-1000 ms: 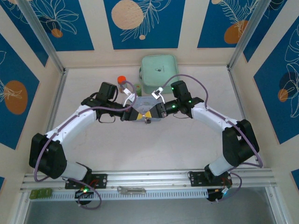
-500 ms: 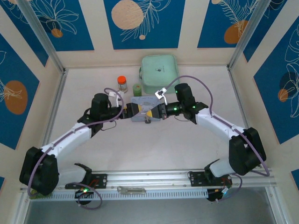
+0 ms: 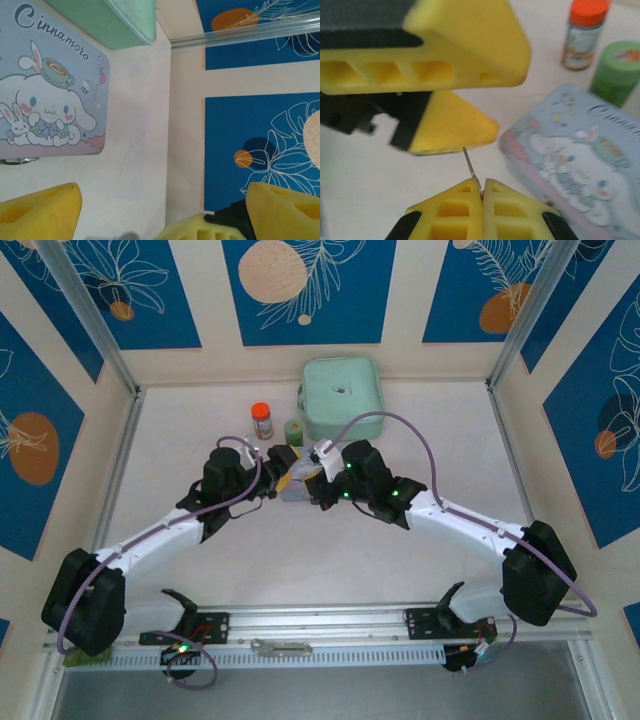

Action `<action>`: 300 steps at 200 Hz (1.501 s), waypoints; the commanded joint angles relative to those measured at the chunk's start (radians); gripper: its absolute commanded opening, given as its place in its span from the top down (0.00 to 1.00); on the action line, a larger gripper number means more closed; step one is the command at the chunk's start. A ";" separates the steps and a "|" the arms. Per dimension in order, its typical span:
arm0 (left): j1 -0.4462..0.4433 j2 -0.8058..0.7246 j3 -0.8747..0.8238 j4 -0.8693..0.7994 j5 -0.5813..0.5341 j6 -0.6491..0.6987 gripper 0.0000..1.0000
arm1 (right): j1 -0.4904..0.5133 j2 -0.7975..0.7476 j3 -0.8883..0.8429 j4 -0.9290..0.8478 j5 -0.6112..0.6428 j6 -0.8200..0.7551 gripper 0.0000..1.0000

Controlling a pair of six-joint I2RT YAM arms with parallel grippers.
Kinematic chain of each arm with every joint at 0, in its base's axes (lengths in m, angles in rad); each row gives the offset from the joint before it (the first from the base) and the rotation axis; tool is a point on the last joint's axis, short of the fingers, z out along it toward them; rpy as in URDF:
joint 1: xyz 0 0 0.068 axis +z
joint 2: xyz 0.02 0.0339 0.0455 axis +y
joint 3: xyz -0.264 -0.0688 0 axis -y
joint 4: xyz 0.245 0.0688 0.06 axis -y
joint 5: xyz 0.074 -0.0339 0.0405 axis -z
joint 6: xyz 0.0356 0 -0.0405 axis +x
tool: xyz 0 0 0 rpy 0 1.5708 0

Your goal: Unlock the padlock with the key

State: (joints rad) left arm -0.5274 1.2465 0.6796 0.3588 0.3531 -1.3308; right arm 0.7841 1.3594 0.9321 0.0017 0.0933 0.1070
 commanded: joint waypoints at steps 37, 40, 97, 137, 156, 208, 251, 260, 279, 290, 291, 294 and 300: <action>-0.016 0.008 0.020 0.021 -0.015 -0.092 0.26 | 0.045 -0.008 -0.046 0.158 0.221 -0.179 1.00; -0.017 0.011 0.020 0.022 -0.016 -0.093 0.27 | 0.046 -0.007 -0.046 0.162 0.221 -0.180 1.00; -0.026 0.027 0.025 0.042 -0.012 -0.099 0.41 | 0.107 0.029 -0.053 0.235 0.236 -0.230 1.00; -0.025 0.027 0.016 0.049 -0.022 -0.097 0.54 | 0.133 0.044 -0.056 0.230 0.259 -0.246 1.00; -0.026 0.023 0.018 0.035 -0.030 -0.086 0.57 | 0.146 0.051 -0.062 0.228 0.294 -0.271 1.00; -0.025 0.000 0.016 -0.022 -0.058 -0.060 0.55 | 0.177 0.040 -0.097 0.278 0.396 -0.327 1.00; -0.025 0.008 0.021 -0.034 -0.059 -0.058 0.51 | 0.181 0.024 -0.116 0.301 0.403 -0.335 1.00; -0.025 0.013 0.023 -0.031 -0.056 -0.057 0.54 | 0.184 0.025 -0.116 0.293 0.393 -0.330 1.00; -0.025 0.023 0.029 -0.022 -0.049 -0.060 0.61 | 0.195 0.032 -0.116 0.288 0.383 -0.326 1.00; -0.025 0.027 0.032 -0.017 -0.046 -0.061 0.68 | 0.204 0.039 -0.118 0.294 0.397 -0.334 1.00; -0.025 0.027 0.032 -0.017 -0.046 -0.060 0.69 | 0.206 0.039 -0.119 0.294 0.397 -0.334 1.00; -0.025 0.027 0.032 -0.017 -0.046 -0.060 0.71 | 0.209 0.041 -0.119 0.294 0.402 -0.335 1.00; -0.025 0.028 0.033 -0.018 -0.046 -0.059 0.74 | 0.212 0.044 -0.120 0.296 0.408 -0.339 1.00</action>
State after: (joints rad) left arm -0.5461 1.2675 0.6796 0.3206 0.3035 -1.4021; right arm 0.9695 1.4044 0.8238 0.2760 0.4862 -0.2108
